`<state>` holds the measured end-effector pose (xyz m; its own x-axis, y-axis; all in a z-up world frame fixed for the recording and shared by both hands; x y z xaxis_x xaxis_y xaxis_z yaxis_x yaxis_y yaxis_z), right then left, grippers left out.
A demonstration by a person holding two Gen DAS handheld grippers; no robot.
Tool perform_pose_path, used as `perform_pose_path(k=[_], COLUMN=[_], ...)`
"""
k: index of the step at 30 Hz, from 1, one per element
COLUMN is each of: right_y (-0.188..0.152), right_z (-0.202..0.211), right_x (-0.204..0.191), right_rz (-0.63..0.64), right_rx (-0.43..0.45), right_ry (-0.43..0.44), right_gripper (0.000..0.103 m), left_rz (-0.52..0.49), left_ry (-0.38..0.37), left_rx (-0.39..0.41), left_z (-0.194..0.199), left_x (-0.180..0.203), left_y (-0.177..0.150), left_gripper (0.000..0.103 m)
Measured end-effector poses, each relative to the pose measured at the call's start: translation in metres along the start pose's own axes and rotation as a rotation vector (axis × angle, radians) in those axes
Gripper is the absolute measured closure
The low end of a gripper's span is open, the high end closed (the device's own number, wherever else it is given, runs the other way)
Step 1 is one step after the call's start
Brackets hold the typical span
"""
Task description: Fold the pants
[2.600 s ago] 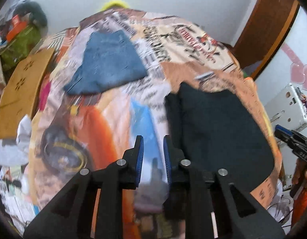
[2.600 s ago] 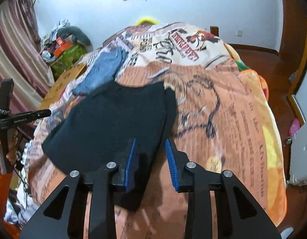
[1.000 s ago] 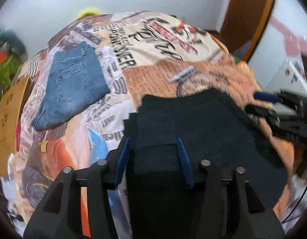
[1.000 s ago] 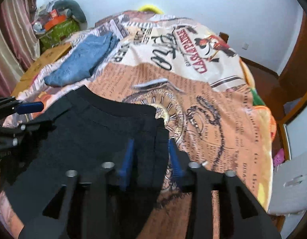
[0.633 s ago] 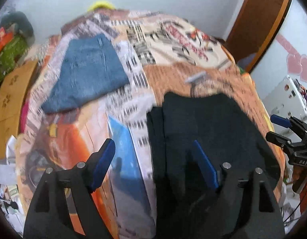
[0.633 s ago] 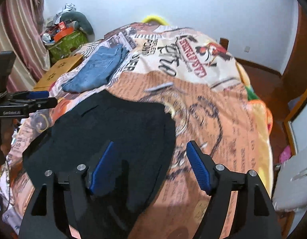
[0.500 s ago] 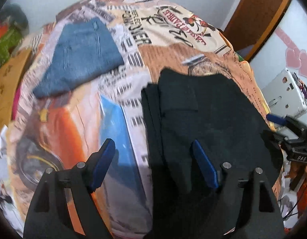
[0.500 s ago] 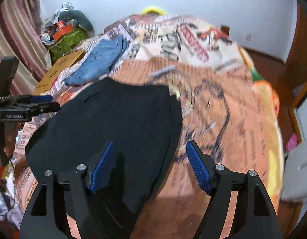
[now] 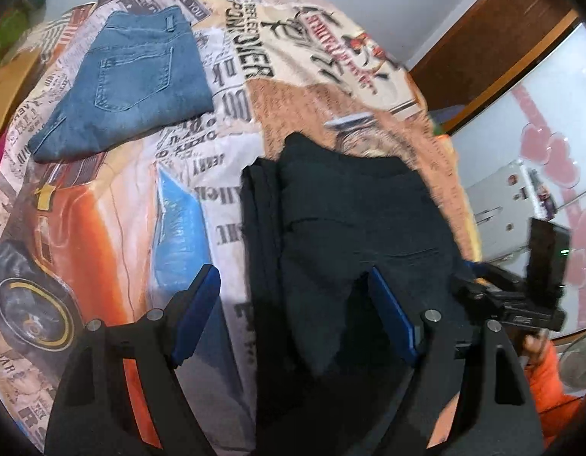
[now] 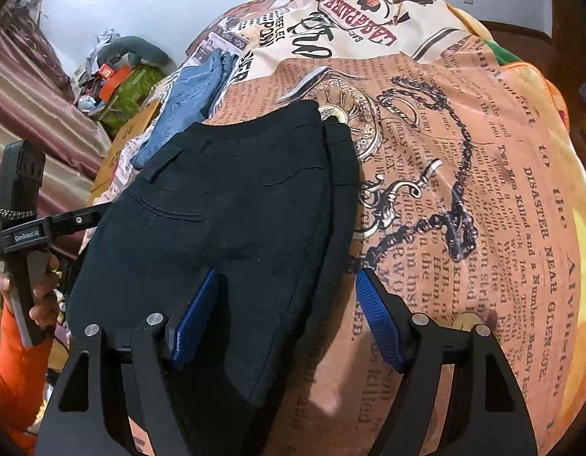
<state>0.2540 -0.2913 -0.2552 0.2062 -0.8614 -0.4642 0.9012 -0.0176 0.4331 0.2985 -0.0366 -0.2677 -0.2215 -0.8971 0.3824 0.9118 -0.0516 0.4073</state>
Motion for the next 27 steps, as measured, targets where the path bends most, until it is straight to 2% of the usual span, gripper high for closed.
perform_pose_path(k=[3,6,8,12,16,19,21,23,24,26,27], right_y=[0.0,0.0,0.0,0.002,0.008,0.011,0.014,0.016,0.016,0.017,0.018], right_z=[-0.002,-0.003,-0.004,-0.008,-0.014,-0.018,-0.02,-0.02,-0.019,-0.018,-0.015], right_x=[0.0,0.0,0.0,-0.001,-0.006,-0.009,-0.009,-0.009,-0.01,-0.011,-0.013], right_rz=[0.001,-0.003,0.002,0.012,0.023,0.033,0.04,0.047,0.054,0.068,0.083], right_rx=[-0.002,-0.006,-0.008,-0.01,-0.023,-0.031,-0.031,-0.032,-0.029,-0.025,-0.016], right_ry=[0.017,0.034,0.043,0.063,0.075,0.092,0.091,0.091,0.09,0.084,0.075], right_gripper=[0.031,0.031,0.029,0.029,0.026,0.027,0.029,0.034,0.04,0.049,0.055], left_rz=[-0.006,-0.007,0.025,-0.004,-0.085,-0.092,-0.09,-0.084,-0.083,-0.106,-0.12], left_ry=[-0.019,0.007,-0.006,-0.005,-0.009,-0.001,0.001,0.006,0.004,0.003,0.006], left_rx=[-0.021,-0.102,-0.139,-0.135,-0.157,-0.165,-0.161,-0.151,-0.141,-0.112,-0.102], left_z=[-0.002,-0.023,-0.035,-0.042,-0.055,-0.061,-0.062,-0.059,-0.056,-0.049,-0.046], left_x=[0.002,0.0,-0.005,0.004,0.024,0.031,0.032,0.031,0.031,0.034,0.036], left_y=[0.001,-0.003,-0.006,-0.002,0.003,0.008,0.011,0.014,0.014,0.015,0.014], left_gripper=[0.023,0.023,0.018,0.016,0.016,0.017,0.023,0.038,0.041,0.055,0.057])
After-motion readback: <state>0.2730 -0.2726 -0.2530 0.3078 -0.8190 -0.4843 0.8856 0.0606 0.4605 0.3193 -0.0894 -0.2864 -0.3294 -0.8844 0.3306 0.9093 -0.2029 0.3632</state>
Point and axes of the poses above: each gripper's, at about its wrist camera, not at the fingertips, and z roughly against the way its jaws point, x to its right, y to its top, the point moved 1 cm from there along -z, roughly the way its jaws point, and after that the axes turned 2 degrees about x, right-handed, at the moved point
